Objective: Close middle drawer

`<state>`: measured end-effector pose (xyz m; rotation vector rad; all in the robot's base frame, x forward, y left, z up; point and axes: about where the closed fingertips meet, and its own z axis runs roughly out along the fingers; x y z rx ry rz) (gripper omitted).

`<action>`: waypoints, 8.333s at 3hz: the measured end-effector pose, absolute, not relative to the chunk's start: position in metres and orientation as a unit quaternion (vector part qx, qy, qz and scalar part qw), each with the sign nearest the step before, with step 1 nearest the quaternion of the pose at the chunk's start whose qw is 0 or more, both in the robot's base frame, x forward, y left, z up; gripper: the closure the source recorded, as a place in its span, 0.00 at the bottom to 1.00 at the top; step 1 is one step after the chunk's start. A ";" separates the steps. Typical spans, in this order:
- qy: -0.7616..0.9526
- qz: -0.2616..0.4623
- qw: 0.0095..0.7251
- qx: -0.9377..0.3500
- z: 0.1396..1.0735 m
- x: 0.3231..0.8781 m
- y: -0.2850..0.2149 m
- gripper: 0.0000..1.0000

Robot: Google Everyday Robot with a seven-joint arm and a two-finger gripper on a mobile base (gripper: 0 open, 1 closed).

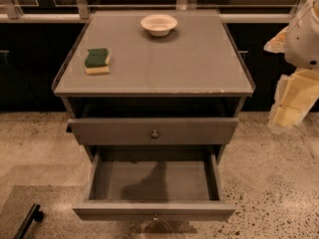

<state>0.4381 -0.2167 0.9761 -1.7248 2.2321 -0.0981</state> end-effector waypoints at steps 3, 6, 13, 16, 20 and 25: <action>0.799 -0.048 0.197 -0.566 0.956 0.411 -0.227 0.00; 0.848 0.155 0.252 -0.440 0.658 0.379 -0.252 0.00; 0.891 0.175 0.315 -0.275 0.470 0.380 -0.326 1.00; 0.879 0.254 0.299 -0.271 0.405 0.402 -0.301 1.00; 0.863 0.280 0.302 -0.292 0.388 0.460 -0.264 1.00; 0.856 0.231 0.343 -0.311 0.393 0.592 -0.229 1.00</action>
Offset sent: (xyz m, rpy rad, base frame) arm -0.0056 -0.0089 -0.0129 -0.0053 -0.0441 -0.0455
